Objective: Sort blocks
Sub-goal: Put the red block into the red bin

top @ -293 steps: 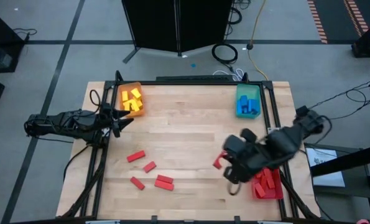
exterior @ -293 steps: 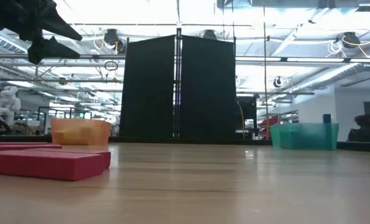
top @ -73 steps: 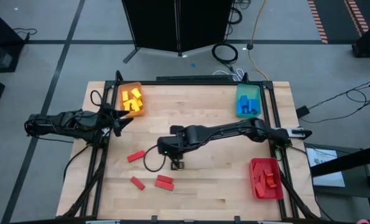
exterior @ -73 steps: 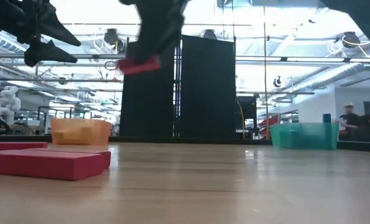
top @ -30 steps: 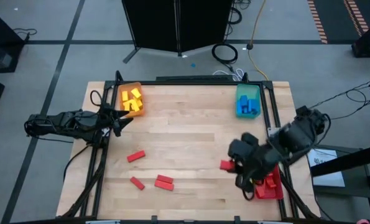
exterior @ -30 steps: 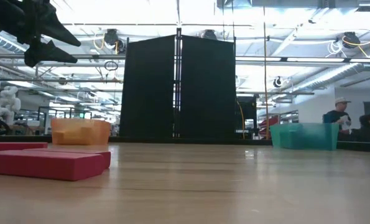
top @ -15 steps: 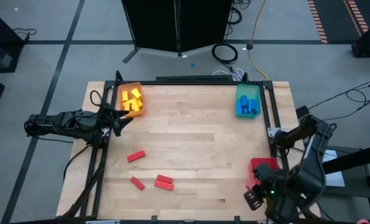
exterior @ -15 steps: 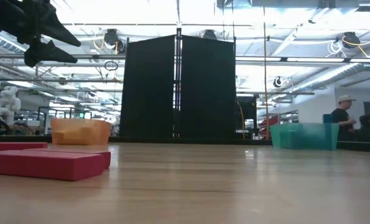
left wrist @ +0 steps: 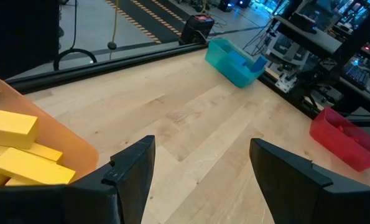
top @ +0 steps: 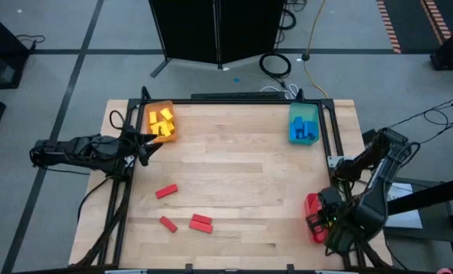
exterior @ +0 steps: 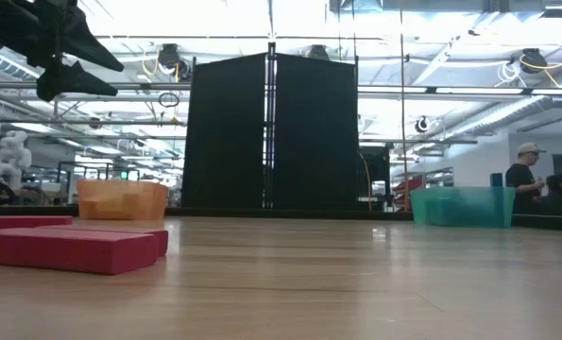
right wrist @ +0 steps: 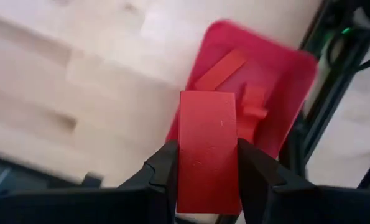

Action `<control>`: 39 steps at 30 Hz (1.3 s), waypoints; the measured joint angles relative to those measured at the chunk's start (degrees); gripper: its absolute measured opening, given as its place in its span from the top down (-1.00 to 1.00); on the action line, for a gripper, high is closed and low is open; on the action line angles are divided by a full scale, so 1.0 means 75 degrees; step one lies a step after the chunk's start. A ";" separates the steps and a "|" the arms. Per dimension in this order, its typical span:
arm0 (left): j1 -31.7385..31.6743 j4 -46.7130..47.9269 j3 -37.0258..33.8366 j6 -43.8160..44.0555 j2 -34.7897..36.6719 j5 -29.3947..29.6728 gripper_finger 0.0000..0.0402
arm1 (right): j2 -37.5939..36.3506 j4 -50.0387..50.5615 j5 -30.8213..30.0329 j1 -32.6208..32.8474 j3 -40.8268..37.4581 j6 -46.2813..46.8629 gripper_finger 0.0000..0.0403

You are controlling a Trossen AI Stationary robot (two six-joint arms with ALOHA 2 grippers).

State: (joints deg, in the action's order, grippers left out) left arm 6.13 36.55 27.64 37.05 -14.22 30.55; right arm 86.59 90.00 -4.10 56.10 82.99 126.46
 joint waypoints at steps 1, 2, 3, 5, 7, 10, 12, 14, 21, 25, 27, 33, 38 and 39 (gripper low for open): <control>0.0000 -0.0002 0.0000 0.0002 0.0000 0.0000 -0.29 | -0.0103 -0.0015 0.0027 -0.0046 -0.0214 0.0013 0.55; 0.0000 0.0000 0.0000 0.0004 0.0000 0.0000 -0.29 | -0.0214 -0.0085 0.0147 -0.0092 -0.0466 0.0040 0.55; 0.0000 -0.0002 0.0000 0.0004 0.0000 0.0000 -0.29 | -0.0316 -0.0217 0.0296 -0.0111 -0.0719 0.0054 0.55; 0.0000 -0.0001 0.0000 0.0011 0.0000 0.0000 -0.29 | -0.0499 -0.0705 0.0375 -0.0126 -0.1255 0.0083 0.55; 0.0000 -0.0002 0.0000 0.0019 0.0000 0.0000 -0.29 | -0.0641 -0.1419 0.0397 -0.0123 -0.1819 0.0084 0.55; 0.0000 -0.0002 0.0000 0.0016 0.0000 0.0000 -0.29 | -0.0759 -0.2442 0.0399 -0.0123 -0.2649 0.0086 0.55; 0.0000 -0.0002 0.0000 0.0019 0.0000 0.0000 -0.29 | -0.0761 -0.2944 0.0501 -0.0123 -0.3129 0.0096 0.55; 0.0000 -0.0002 0.0000 0.0021 0.0000 0.0000 -0.29 | -0.0761 -0.3314 0.0601 -0.0120 -0.3549 0.0115 0.55; 0.0000 -0.0002 0.0000 0.0055 0.0000 0.0000 -0.29 | -0.0761 -0.3625 0.1077 -0.0118 -0.4373 0.0074 0.55; 0.0000 -0.0002 0.0000 0.0210 0.0000 -0.0003 -0.29 | -0.0761 -0.3708 0.1184 -0.0115 -0.4411 -0.0018 0.54; 0.0000 -0.0002 0.0000 0.0214 0.0000 -0.0003 -0.29 | -0.0761 -0.3719 0.1161 -0.0115 -0.4411 -0.0091 0.41; 0.0000 -0.0002 0.0000 0.0214 0.0000 0.0023 -0.29 | -0.0761 -0.3814 0.1161 -0.0115 -0.4411 -0.0155 0.02; 0.0000 -0.0002 0.0000 0.0214 0.0000 0.0033 -0.29 | -0.0766 -0.3927 0.1305 -0.0115 -0.4353 -0.0283 -0.03; 0.0000 -0.0002 0.0000 0.0214 0.0000 0.0038 -0.29 | -0.0810 -0.3934 0.1399 -0.0117 -0.4257 -0.0461 -0.03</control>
State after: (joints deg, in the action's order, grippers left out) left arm 6.13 36.53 27.64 38.66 -14.22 30.83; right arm 80.51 60.50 6.39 55.22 51.07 123.00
